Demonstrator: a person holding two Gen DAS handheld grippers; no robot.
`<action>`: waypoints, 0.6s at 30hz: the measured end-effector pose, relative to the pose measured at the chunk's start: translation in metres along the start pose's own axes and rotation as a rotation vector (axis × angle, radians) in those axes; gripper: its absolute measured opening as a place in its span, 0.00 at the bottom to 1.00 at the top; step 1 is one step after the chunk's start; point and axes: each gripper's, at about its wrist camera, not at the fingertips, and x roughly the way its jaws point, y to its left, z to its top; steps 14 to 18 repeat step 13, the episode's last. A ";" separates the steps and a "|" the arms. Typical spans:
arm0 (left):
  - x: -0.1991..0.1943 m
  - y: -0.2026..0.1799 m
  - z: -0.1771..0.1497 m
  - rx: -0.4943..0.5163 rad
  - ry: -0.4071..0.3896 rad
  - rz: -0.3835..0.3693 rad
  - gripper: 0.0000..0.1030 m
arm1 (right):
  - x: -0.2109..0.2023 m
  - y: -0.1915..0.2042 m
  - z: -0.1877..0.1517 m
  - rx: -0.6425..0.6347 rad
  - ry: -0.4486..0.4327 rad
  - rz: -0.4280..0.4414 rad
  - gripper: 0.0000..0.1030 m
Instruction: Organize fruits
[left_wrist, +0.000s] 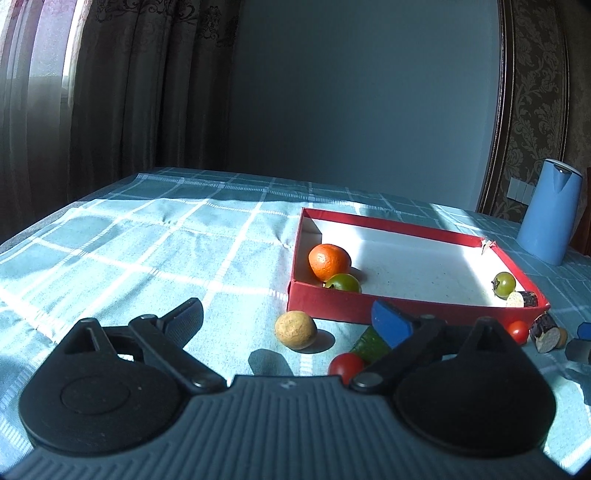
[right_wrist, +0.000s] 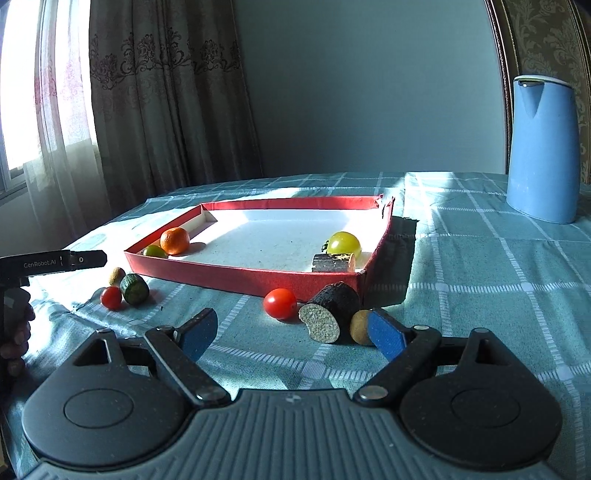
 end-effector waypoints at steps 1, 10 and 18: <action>0.002 -0.001 0.000 0.006 0.009 0.003 0.95 | 0.000 0.003 0.000 -0.017 -0.001 0.000 0.79; 0.008 0.001 -0.001 -0.008 0.048 0.013 0.96 | 0.026 0.048 0.010 -0.144 0.041 0.075 0.56; 0.007 0.001 -0.001 -0.013 0.042 0.013 0.96 | 0.041 0.056 0.012 -0.162 0.070 0.013 0.55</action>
